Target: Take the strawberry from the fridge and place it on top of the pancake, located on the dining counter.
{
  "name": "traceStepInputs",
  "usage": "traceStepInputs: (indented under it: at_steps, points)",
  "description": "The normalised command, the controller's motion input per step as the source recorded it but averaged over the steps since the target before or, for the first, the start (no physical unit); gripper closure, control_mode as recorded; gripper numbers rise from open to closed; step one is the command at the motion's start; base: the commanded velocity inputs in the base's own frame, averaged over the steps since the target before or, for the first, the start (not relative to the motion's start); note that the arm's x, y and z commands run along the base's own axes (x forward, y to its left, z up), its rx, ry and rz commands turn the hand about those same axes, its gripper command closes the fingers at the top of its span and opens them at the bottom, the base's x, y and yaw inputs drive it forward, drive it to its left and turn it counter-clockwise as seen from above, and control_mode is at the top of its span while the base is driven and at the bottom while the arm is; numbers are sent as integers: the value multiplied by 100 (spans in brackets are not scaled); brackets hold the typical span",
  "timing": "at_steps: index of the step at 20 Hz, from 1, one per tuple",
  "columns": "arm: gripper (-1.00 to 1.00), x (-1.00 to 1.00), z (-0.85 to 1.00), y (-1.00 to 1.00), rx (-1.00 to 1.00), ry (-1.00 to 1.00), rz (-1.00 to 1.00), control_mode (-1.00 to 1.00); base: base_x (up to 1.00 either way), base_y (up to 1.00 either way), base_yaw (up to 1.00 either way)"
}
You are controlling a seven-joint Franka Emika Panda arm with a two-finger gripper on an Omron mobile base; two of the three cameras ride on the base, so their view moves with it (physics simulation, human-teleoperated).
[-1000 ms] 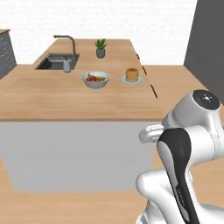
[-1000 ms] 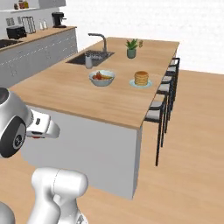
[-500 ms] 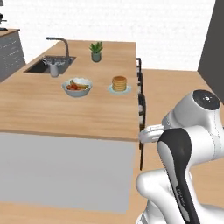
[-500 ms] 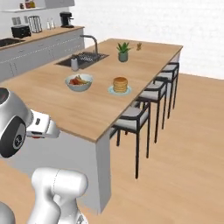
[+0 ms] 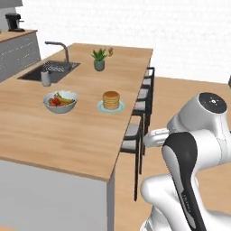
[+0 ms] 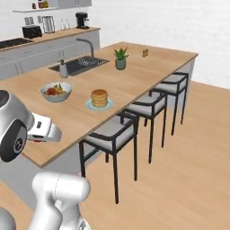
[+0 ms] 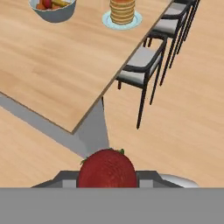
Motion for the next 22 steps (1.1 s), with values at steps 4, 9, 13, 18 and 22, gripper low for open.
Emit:
traceStepInputs:
  at_steps: [4, 9, 13, 18, 22]
  points:
    - [100, 0, 0, 0, 0, 0, 0, 100, 69, -97, 37]
    - [100, 0, 0, 0, 0, 0, 0, 100, 70, -77, 45]
    - [100, 0, 0, 0, 0, 0, 0, 100, 78, -59, 52]
    - [100, 0, 0, 0, 0, 0, 0, 100, 51, -59, 57]
    - [100, 0, 0, 0, 0, 0, 0, 100, 38, -55, 60]
